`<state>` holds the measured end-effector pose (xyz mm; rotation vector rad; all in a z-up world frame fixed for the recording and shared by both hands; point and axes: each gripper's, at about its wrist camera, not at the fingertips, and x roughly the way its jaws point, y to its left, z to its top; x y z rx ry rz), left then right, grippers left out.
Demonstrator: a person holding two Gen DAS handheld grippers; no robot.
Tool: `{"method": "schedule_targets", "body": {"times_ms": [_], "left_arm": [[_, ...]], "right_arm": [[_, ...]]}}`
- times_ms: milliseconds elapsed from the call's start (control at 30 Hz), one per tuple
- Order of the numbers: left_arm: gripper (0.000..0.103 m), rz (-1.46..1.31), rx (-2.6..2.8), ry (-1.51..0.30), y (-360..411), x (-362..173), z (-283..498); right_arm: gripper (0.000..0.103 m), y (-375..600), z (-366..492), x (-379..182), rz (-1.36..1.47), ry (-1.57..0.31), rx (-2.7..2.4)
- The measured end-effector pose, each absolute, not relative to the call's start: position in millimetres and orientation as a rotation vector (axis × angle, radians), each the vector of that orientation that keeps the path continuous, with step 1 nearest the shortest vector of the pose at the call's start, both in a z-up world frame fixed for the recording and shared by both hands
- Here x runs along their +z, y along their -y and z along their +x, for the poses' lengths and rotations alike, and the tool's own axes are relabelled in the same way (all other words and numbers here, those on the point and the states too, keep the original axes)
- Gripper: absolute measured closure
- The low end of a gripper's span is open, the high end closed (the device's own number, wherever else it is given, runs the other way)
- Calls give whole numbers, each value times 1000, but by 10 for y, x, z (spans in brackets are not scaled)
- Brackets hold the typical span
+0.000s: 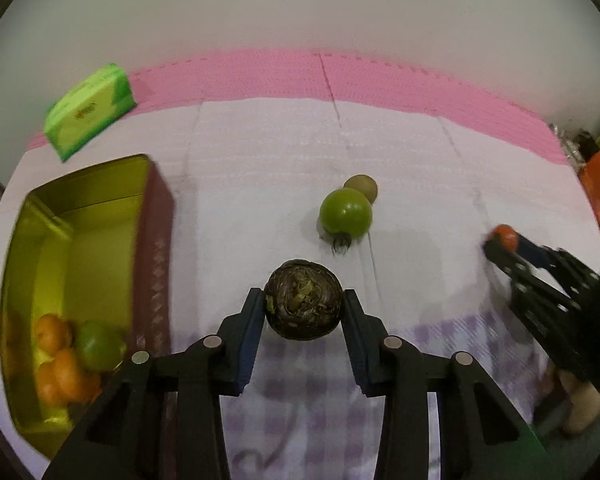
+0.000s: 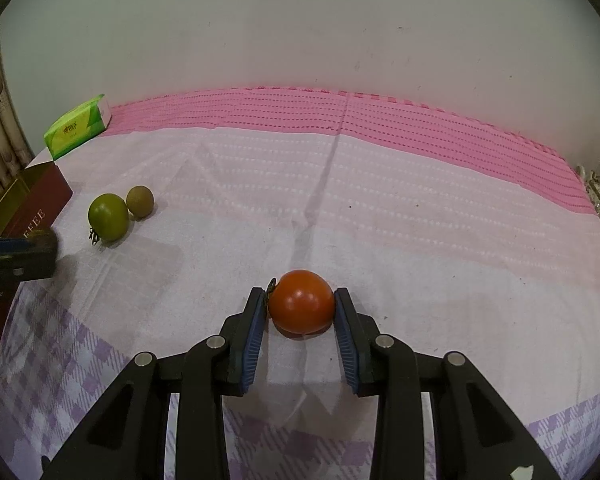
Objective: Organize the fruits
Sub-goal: 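Carry the dark brown fruit into the tray and open the left tool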
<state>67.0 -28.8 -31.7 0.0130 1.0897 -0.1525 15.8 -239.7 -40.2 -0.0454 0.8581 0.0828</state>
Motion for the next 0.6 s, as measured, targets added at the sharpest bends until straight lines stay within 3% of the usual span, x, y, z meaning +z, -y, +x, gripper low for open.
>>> {"method": "schedule_targets", "body": {"times_ms": [367, 600], "left_arm": [[63, -66, 16, -1000, -626, 243, 301], [63, -101, 186, -1027, -1360, 199, 194]], "right_arm": [[70, 2386, 162, -408, -50, -861, 82], [69, 2383, 164, -410, -53, -864, 80]]}}
